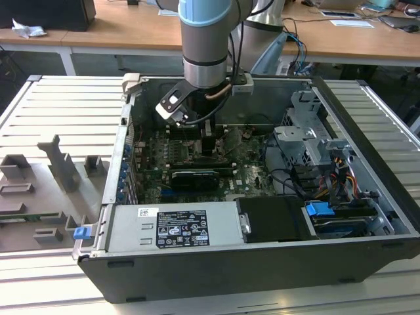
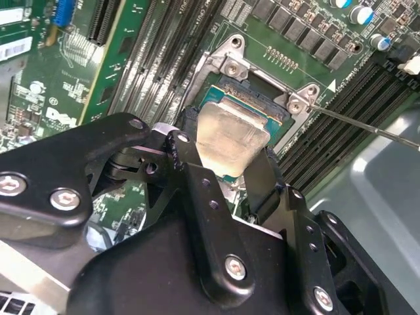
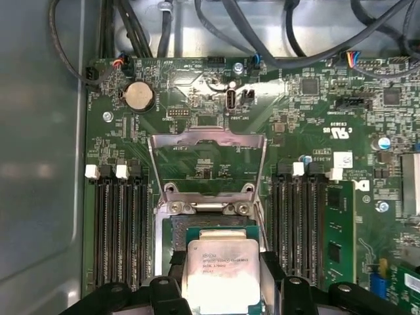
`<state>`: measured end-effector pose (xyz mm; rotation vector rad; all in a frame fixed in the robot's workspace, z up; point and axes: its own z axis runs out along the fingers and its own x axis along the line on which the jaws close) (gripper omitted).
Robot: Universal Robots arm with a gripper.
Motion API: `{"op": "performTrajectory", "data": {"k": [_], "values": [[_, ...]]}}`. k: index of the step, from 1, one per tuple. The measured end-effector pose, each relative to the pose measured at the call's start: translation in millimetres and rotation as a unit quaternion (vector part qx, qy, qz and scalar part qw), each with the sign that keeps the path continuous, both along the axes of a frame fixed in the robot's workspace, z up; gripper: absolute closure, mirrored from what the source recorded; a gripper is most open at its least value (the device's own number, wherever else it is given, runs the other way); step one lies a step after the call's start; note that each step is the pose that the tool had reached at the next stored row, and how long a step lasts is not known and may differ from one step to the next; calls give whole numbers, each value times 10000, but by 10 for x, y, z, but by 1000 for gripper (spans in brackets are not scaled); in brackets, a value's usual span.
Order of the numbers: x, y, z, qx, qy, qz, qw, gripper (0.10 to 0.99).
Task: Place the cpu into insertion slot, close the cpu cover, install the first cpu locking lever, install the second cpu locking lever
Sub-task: 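Place the cpu into insertion slot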
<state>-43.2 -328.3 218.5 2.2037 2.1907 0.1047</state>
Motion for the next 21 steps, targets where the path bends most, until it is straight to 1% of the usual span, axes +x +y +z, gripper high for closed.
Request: {"op": "performTrajectory", "data": {"k": [2, 6, 13, 18, 21], "values": [[-2, 31, -31, 0, 0, -1, 10000, 557], [-5, 50, -56, -1, 0, -60, 10000, 557], [-3, 94, -130, -9, 0, -71, 10000, 557], [1, 108, -158, -21, 0, -70, 10000, 557], [0, 108, -162, -27, 1, -71, 10000, 557]]}}
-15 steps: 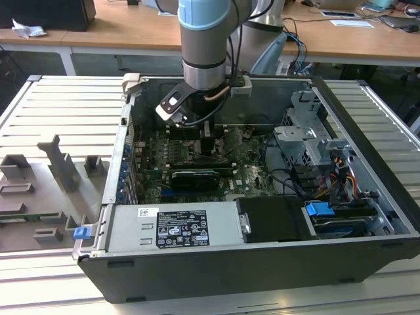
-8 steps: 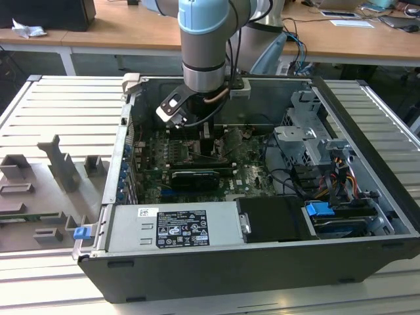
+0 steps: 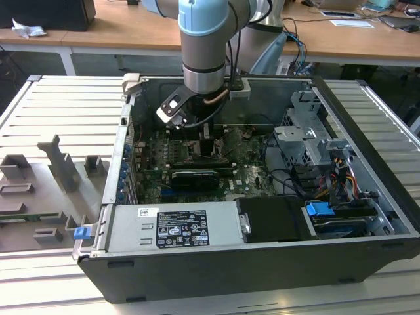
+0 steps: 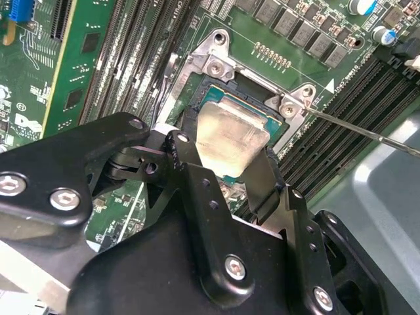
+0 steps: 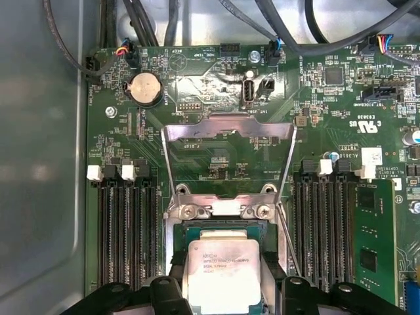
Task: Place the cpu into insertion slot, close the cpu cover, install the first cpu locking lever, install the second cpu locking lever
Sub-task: 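Place the cpu into insertion slot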
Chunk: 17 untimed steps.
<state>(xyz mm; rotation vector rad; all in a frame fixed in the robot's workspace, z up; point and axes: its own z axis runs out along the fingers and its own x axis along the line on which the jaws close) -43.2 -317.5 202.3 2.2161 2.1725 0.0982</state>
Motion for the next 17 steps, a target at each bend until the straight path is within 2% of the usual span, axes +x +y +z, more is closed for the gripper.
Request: {"op": "performTrajectory", "data": {"k": [5, 6, 17], "values": [[0, 1, -1, -2, -1, 0, 10000, 545], [0, 1, -1, -3, -1, 0, 10000, 482], [0, 20, -8, 14, -1, 0, 10000, 482]]}}
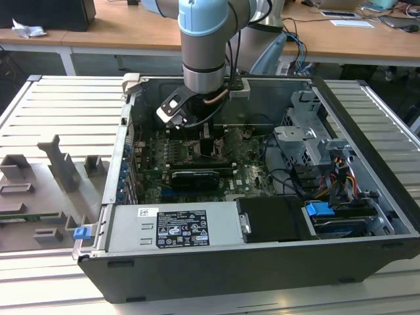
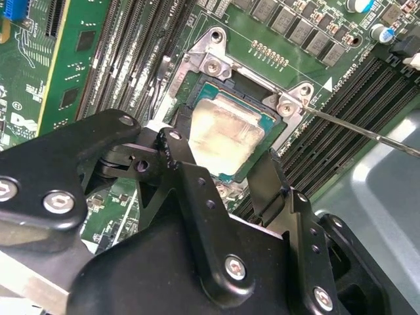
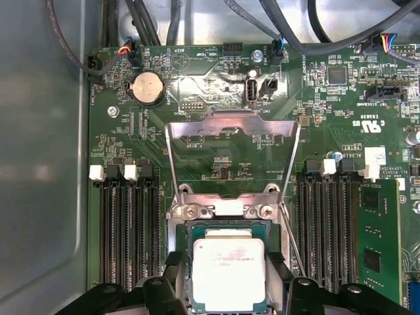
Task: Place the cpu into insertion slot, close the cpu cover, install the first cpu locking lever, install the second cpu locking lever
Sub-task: 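Place the cpu into insertion slot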
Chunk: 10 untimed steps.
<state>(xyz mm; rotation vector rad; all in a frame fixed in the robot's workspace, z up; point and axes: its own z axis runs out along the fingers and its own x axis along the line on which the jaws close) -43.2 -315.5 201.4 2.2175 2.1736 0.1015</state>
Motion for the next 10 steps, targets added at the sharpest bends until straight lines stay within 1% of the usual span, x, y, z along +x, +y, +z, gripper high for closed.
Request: {"op": "performTrajectory", "data": {"k": [4, 7, 8, 10], "values": [[0, 2, -2, 8, 0, 0, 10000, 482], [0, -5, 11, 6, 0, 0, 10000, 482], [0, -11, 11, 0, -1, 0, 10000, 482], [0, -20, 11, -45, -1, -1, 10000, 482]]}}
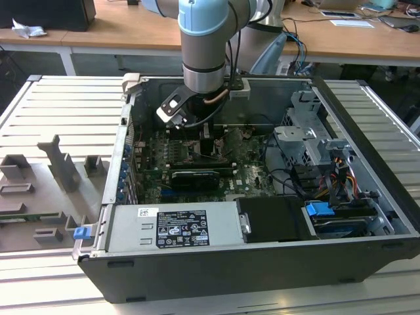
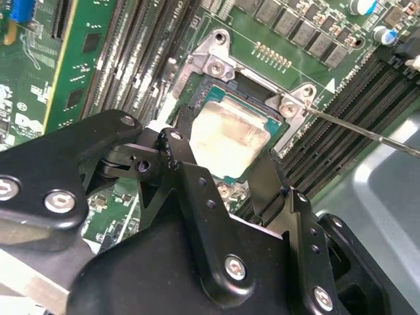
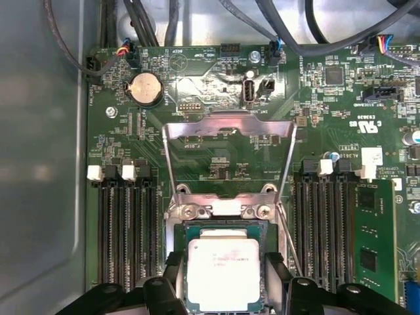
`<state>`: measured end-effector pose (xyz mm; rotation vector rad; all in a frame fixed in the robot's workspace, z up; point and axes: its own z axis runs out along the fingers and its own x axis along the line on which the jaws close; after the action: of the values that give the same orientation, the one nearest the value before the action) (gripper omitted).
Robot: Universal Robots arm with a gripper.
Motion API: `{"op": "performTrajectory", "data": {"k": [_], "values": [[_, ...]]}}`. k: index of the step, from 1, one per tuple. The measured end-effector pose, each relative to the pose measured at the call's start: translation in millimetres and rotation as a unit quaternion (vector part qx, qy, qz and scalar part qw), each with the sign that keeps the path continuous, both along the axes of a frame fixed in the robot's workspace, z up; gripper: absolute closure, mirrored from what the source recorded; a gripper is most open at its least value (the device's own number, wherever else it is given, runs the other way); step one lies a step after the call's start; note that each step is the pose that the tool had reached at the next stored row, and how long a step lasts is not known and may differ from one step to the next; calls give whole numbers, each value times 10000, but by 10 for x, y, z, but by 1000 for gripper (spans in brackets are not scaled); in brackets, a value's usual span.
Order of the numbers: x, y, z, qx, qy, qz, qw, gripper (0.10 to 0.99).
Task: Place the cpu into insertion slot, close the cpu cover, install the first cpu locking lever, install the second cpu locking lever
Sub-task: 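Place the cpu into insertion slot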
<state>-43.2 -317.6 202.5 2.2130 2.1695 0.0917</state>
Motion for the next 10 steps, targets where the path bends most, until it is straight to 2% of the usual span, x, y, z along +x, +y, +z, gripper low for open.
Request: {"op": "performTrajectory", "data": {"k": [1, 3, 4, 6, 7, 10], "values": [[0, -2, 1, -27, 1, 1, 10000, 482], [1, -2, 0, -27, 1, 1, 10000, 482], [3, -2, -2, -27, 1, 1, 10000, 565], [4, -1, -4, -15, -1, 1, 10000, 565], [3, -2, 9, -16, 1, 1, 10000, 490], [3, -2, 33, -15, 1, 1, 10000, 490]]}}
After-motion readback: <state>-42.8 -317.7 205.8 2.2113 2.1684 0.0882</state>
